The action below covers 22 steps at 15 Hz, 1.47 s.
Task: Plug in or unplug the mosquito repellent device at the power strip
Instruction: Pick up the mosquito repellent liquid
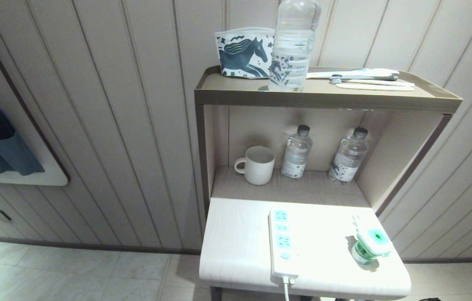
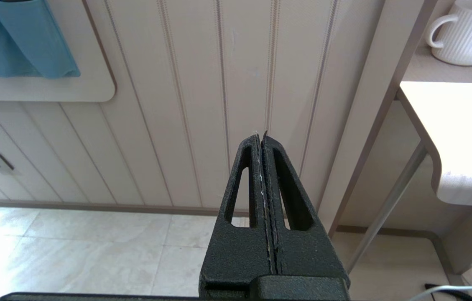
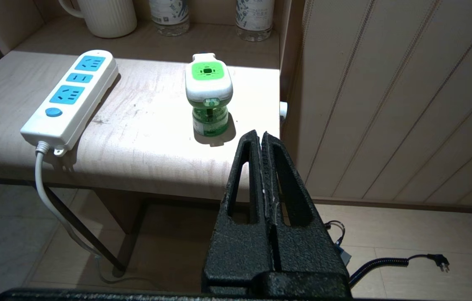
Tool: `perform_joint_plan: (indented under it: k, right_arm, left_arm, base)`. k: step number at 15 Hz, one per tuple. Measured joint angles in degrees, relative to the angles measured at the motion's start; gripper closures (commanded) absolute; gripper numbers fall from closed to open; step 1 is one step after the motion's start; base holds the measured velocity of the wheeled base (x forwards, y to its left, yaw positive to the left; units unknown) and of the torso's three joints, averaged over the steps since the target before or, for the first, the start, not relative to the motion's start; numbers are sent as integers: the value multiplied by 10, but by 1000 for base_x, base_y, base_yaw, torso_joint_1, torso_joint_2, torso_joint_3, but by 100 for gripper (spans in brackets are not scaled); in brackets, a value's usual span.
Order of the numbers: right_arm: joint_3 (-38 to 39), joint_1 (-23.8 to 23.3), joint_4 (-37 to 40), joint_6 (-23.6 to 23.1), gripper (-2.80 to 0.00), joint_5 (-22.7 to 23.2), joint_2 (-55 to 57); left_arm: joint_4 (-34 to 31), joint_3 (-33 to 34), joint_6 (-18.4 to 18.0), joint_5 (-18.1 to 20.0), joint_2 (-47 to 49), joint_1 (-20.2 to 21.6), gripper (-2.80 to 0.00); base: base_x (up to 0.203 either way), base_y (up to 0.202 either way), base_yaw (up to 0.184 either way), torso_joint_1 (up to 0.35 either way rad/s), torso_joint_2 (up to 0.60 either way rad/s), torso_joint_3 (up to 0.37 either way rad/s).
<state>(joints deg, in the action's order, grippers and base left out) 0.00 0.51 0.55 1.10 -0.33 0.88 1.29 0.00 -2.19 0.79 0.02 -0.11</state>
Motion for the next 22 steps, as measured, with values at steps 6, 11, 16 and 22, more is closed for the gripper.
perform_joint_plan:
  k: [6,11,16,22]
  right_arm:
    - [0,0,-3,-7,0,0,0]
    - [-162,1,72,-9,0,13,51]
    - [-333,8,75,41,0,20,229]
    - [-337,11,-101,59,0,2,499]
  left_arm:
    - [0,0,0,0,0,0,0]
    - [0,0,0,0,0,0,0]
    - [0,0,0,0,0,0,0]
    - [0,0,0,0,0,0,0]
  base:
    - [0,0,0,0,0,0]
    - [0,0,0,0,0,0]
    - [0,0,0,0,0,0]
    - [0,0,0,0,0,0]
